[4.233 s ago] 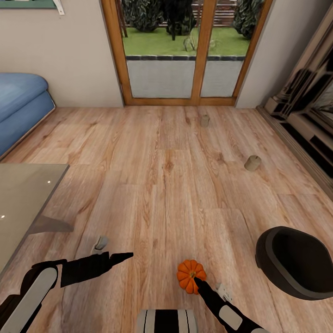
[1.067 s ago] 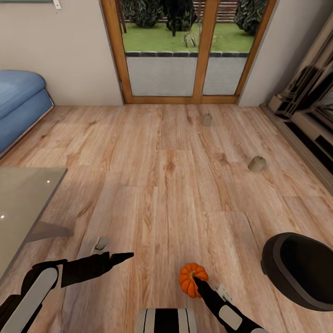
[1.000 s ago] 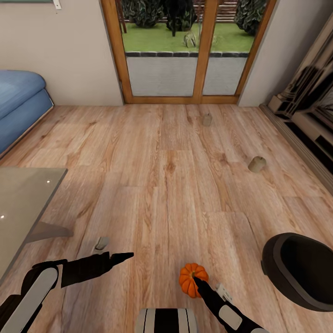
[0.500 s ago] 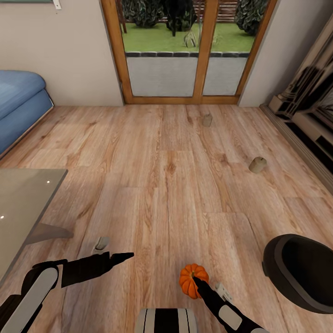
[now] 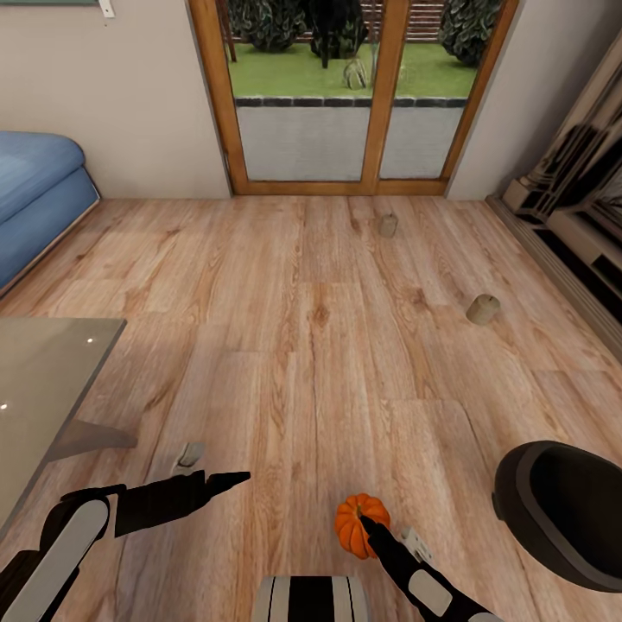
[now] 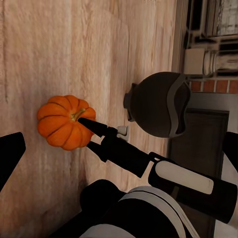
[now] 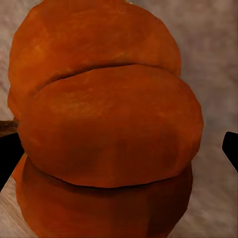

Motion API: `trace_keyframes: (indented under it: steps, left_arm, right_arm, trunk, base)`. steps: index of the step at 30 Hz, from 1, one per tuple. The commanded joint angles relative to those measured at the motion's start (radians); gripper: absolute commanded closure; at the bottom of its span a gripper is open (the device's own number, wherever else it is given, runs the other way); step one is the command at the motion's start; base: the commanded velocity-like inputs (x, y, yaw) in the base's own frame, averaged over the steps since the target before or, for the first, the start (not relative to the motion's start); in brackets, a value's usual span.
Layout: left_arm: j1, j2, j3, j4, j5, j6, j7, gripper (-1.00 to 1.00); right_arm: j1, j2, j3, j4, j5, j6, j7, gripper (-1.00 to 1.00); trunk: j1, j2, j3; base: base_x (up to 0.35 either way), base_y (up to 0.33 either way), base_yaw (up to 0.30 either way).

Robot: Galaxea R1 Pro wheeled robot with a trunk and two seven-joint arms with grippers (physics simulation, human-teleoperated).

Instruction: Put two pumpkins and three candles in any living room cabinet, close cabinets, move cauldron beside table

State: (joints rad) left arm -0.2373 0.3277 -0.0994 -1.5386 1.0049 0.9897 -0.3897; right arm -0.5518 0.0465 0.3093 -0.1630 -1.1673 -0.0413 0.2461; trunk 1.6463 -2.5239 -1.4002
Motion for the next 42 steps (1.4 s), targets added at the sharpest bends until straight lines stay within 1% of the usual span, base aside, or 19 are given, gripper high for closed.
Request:
trace_keyframes:
  steps: [1,5,6,39,40,42]
  left_arm:
    - [0.0,0.0,0.0,0.0,-0.005,0.002,-0.006,-1.0]
    - [0.0,0.0,0.0,0.0,-0.005,0.002,-0.006,-1.0]
    - [0.0,0.001,0.0,0.0,-0.005,0.002,-0.006,-1.0]
    - [0.0,-0.001,0.0,0.0,-0.005,0.002,-0.006,-1.0]
    - [0.0,-0.001,0.0,0.0,-0.005,0.002,-0.006,-1.0]
    - [0.0,-0.001,0.0,0.0,-0.005,0.003,-0.006,-1.0]
  right_arm:
    - [0.0,0.0,0.002,0.005,-0.011,-0.005,-0.022,-1.0]
    - [0.0,0.0,0.002,0.005,-0.011,-0.005,-0.022,-1.0]
    - [0.0,0.001,0.002,0.005,-0.011,-0.004,-0.023,1.0]
    - [0.0,0.0,0.002,0.005,-0.011,-0.004,-0.023,1.0]
    - [0.0,0.0,0.002,0.005,-0.011,-0.004,-0.022,1.0]
    - [0.0,0.0,0.002,0.005,-0.011,-0.004,-0.022,1.0]
  trunk:
    - [0.0,0.0,-0.001]
    - [0.0,0.0,-0.001]
    - [0.0,0.0,-0.001]
    - [0.0,0.0,-0.001]
    - [0.0,0.0,0.003]
    - [0.0,0.0,0.003]
  base:
    - [0.002,0.001,0.0]
    - [0.0,0.0,0.0]
    - [0.0,0.0,0.0]
    - [0.0,0.0,0.0]
    - [0.0,0.0,0.0]
    - [0.0,0.0,0.0]
